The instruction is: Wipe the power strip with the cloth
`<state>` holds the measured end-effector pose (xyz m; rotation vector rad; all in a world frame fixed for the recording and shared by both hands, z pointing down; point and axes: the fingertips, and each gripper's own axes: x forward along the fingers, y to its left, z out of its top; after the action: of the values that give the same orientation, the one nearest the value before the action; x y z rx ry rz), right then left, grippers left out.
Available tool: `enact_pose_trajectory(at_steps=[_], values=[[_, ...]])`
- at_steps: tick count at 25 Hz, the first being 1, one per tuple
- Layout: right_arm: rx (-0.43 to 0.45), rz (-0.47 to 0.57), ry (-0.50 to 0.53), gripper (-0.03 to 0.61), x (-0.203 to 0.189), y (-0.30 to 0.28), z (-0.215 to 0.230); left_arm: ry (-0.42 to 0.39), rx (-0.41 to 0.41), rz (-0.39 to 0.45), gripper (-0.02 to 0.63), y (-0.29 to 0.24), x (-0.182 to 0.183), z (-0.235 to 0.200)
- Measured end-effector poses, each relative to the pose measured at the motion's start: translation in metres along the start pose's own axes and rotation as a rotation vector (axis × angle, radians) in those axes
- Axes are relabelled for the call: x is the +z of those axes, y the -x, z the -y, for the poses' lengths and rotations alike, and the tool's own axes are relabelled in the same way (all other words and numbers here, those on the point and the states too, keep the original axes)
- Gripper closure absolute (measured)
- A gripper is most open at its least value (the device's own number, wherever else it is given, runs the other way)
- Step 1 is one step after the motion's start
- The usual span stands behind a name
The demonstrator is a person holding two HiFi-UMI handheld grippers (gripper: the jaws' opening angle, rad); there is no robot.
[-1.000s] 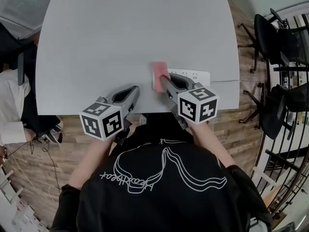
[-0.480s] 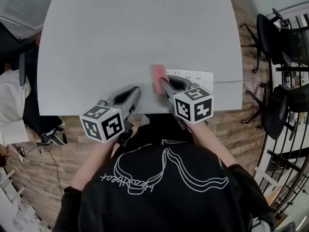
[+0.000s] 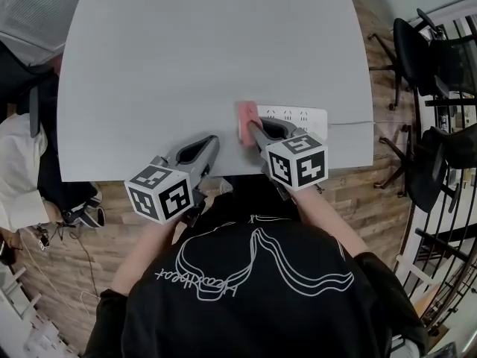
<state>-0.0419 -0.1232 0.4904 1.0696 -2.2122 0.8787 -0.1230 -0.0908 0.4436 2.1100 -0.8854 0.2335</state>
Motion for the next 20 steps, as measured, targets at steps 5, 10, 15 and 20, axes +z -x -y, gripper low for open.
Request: enact_pose_trajectory(at_steps=[5, 10, 15, 20], values=[[-0.019, 0.004, -0.013, 0.54, -0.006, 0.008, 0.007, -0.028, -0.017, -0.011, 0.6, -0.002, -0.008, 0.011], [-0.037, 0.014, -0.032, 0.54, -0.008, 0.015, 0.018, -0.039, -0.011, -0.026, 0.6, -0.007, -0.007, 0.012], [-0.066, 0.016, -0.044, 0.54, -0.01, 0.025, 0.032, -0.048, -0.021, -0.04, 0.6, -0.011, -0.003, 0.017], [-0.107, 0.031, -0.085, 0.54, -0.016, 0.039, 0.054, -0.048, -0.062, -0.061, 0.6, -0.016, -0.002, 0.027]])
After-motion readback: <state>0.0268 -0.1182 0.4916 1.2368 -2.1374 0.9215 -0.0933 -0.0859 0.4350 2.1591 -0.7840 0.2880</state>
